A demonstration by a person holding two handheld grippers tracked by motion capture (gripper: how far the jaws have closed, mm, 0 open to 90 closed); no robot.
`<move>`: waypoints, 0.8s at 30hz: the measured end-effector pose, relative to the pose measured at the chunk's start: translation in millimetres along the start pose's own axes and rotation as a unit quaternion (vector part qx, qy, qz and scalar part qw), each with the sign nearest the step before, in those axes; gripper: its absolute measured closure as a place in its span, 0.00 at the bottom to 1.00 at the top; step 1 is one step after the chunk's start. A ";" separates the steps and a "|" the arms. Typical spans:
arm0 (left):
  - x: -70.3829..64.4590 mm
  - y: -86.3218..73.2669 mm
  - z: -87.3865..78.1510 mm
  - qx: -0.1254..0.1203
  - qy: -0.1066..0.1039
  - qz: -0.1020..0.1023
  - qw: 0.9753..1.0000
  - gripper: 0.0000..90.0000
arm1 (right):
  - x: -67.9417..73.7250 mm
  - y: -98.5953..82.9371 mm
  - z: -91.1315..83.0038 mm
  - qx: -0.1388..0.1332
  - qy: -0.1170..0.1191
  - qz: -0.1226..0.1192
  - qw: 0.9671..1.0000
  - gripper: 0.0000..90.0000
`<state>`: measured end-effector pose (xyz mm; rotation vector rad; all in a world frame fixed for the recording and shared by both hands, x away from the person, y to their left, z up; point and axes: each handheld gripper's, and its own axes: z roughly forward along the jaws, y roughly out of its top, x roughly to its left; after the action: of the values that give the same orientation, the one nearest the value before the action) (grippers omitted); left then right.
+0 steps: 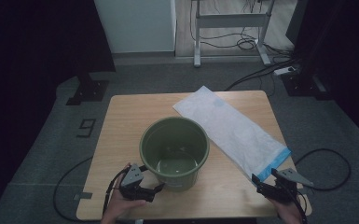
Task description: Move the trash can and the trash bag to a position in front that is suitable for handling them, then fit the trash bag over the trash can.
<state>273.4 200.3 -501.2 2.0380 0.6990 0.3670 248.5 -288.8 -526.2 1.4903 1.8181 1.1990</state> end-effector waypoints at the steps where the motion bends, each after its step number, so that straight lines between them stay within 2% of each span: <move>1: 0.0 1.2 2.6 -0.001 -0.002 -0.001 1.000 0.10 | 0.1 -0.4 -0.9 0.001 -0.001 -0.002 1.000 0.15; 6: 1.7 2.5 8.1 0.000 0.000 -0.008 1.000 0.11 | 1.3 -0.6 -2.4 -0.001 -0.006 -0.009 1.000 0.15; 7: 1.9 0.5 4.6 -0.003 0.014 -0.012 1.000 0.11 | 2.5 -0.8 -2.2 0.000 -0.009 -0.014 1.000 0.15; 8: 1.9 0.5 4.6 -0.003 0.014 -0.012 1.000 0.13 | 2.5 -0.8 -2.2 0.000 -0.009 -0.014 1.000 0.15; 10: 4.6 -2.7 -2.5 -0.008 0.036 -0.020 0.999 0.14 | 4.0 -1.3 -2.3 0.001 -0.009 -0.017 1.000 0.15; 14: 10.5 -7.7 -14.8 -0.015 0.058 -0.039 0.997 0.14 | 8.7 -1.4 -2.8 0.002 -0.012 -0.026 1.000 0.15; 15: 12.7 -9.6 -19.3 -0.013 0.069 -0.047 0.996 0.14 | 11.8 -0.5 -1.5 0.004 -0.015 -0.031 0.999 0.15; 18: 18.5 -13.7 -24.9 -0.011 0.083 -0.062 0.995 0.15 | 16.8 1.7 4.4 0.013 -0.018 -0.038 0.999 0.17; 19: 18.5 -13.7 -24.9 -0.011 0.083 -0.062 0.995 0.15 | 16.8 1.7 4.4 0.013 -0.018 -0.038 0.999 0.17; 20: 21.8 -16.1 -28.0 -0.013 0.084 -0.065 0.994 0.15 | 21.2 6.0 12.7 0.029 -0.040 -0.041 0.998 0.17; 23: 24.0 -17.4 -29.8 -0.014 0.086 -0.066 0.994 0.15 | 25.4 14.8 27.3 0.048 -0.047 -0.032 0.997 0.18; 24: 25.3 -18.1 -30.1 -0.012 0.088 -0.065 0.994 0.15 | 25.4 14.8 27.3 0.048 -0.047 -0.032 0.997 0.18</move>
<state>272.2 243.6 -500.8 1.9419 0.9260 0.4818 271.2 -255.8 -523.0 1.5032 1.8673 1.0080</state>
